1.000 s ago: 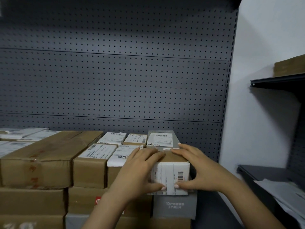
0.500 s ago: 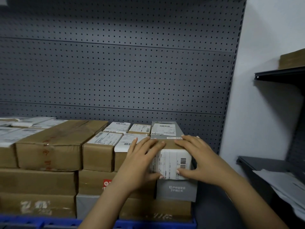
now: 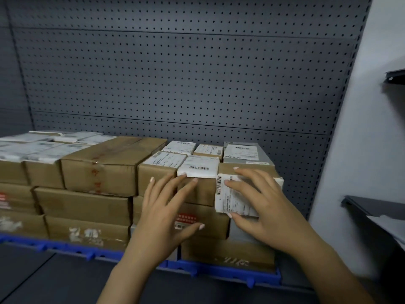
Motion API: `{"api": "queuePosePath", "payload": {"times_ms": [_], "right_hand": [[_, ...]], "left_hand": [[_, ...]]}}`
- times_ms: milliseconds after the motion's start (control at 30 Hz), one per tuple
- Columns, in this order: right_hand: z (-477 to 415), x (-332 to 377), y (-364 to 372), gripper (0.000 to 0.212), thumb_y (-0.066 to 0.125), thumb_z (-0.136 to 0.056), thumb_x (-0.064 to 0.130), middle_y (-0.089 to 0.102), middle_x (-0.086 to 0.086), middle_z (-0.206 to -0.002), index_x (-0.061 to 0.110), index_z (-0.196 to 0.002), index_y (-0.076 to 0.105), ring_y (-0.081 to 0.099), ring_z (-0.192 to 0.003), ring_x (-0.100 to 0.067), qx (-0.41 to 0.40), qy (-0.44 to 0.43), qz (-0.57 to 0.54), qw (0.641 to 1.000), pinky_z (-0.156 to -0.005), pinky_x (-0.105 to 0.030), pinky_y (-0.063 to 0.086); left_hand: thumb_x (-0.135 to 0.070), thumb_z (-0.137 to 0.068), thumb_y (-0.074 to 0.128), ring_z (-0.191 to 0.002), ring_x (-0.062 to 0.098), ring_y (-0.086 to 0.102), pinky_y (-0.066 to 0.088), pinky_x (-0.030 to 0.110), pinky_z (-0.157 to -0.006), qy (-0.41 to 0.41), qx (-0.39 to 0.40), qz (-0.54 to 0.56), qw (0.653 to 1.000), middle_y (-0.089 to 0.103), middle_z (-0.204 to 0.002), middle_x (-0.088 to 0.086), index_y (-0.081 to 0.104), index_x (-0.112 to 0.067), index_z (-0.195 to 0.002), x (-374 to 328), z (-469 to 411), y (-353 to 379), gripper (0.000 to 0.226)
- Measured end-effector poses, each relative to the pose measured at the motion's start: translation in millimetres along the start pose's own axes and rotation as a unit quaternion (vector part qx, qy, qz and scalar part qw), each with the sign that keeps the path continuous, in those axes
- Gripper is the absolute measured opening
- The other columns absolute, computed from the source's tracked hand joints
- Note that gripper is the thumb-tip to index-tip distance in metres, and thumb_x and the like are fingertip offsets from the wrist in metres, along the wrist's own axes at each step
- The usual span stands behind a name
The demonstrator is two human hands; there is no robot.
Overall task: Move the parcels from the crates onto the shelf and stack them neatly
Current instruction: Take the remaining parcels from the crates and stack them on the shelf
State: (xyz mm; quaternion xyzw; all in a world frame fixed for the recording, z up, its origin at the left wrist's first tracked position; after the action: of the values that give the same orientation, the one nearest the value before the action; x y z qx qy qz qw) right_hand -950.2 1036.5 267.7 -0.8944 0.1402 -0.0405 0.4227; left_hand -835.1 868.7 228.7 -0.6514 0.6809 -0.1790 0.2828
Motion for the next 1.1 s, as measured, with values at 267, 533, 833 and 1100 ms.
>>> {"api": "queuePosePath", "payload": {"times_ms": [267, 533, 833, 1100], "right_hand": [[-20.1, 59.9, 46.1, 0.057, 0.051, -0.083, 0.051, 0.036, 0.007, -0.145, 0.034, -0.137, 0.045, 0.028, -0.137, -0.016, 0.013, 0.015, -0.010, 1.000, -0.109, -0.039, 0.032], [-62.6, 152.0, 101.1, 0.054, 0.055, -0.085, 0.047, 0.036, 0.007, -0.145, 0.032, -0.136, 0.047, 0.030, -0.135, -0.015, 0.002, 0.041, -0.023, 0.999, -0.109, -0.035, 0.031], [-87.7, 234.9, 164.5, 0.055, 0.059, -0.086, 0.047, 0.034, 0.008, -0.146, 0.037, -0.137, 0.042, 0.031, -0.137, -0.017, 0.024, 0.108, -0.023, 0.994, -0.116, -0.041, 0.018], [-94.8, 272.0, 186.1, 0.056, 0.056, -0.085, 0.046, 0.033, 0.007, -0.147, 0.036, -0.138, 0.042, 0.027, -0.137, -0.015, 0.039, 0.103, -0.042, 0.993, -0.115, -0.039, 0.013]], "left_hand": [[-0.064, -0.075, 0.058, -0.144, 0.016, 0.021, 0.015, 0.052, -0.116, -0.033, -0.024, 0.013, 0.999, 0.035, -0.148, -0.010, 0.038, -0.037, -0.143, 62.8, 35.9, -34.0, 0.075], [-0.063, -0.076, 0.057, -0.144, 0.014, 0.020, 0.007, 0.041, -0.119, -0.016, 0.019, 0.022, 0.999, 0.036, -0.148, -0.011, 0.038, -0.038, -0.142, 157.8, 71.2, -81.6, 0.073], [-0.062, -0.079, 0.054, -0.143, 0.012, 0.021, 0.010, 0.043, -0.118, -0.026, 0.063, 0.042, 0.997, 0.036, -0.147, -0.012, 0.038, -0.037, -0.142, 242.1, 119.6, -123.6, 0.069], [-0.061, -0.079, 0.061, -0.144, 0.006, 0.012, 0.010, 0.044, -0.117, -0.062, 0.072, 0.051, 0.994, 0.028, -0.149, -0.020, 0.032, -0.045, -0.142, 268.4, 151.7, -131.5, 0.071]]}}
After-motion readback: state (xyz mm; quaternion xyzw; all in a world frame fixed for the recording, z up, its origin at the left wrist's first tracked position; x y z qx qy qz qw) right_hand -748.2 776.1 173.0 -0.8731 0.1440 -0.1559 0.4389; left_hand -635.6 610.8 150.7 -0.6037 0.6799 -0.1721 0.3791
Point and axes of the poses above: each hand's wrist, its own z-axis away from the middle knuckle, its own y-axis out of the palm, x = y × z, the point moved 6 cm from there along -z, towards the middle knuckle
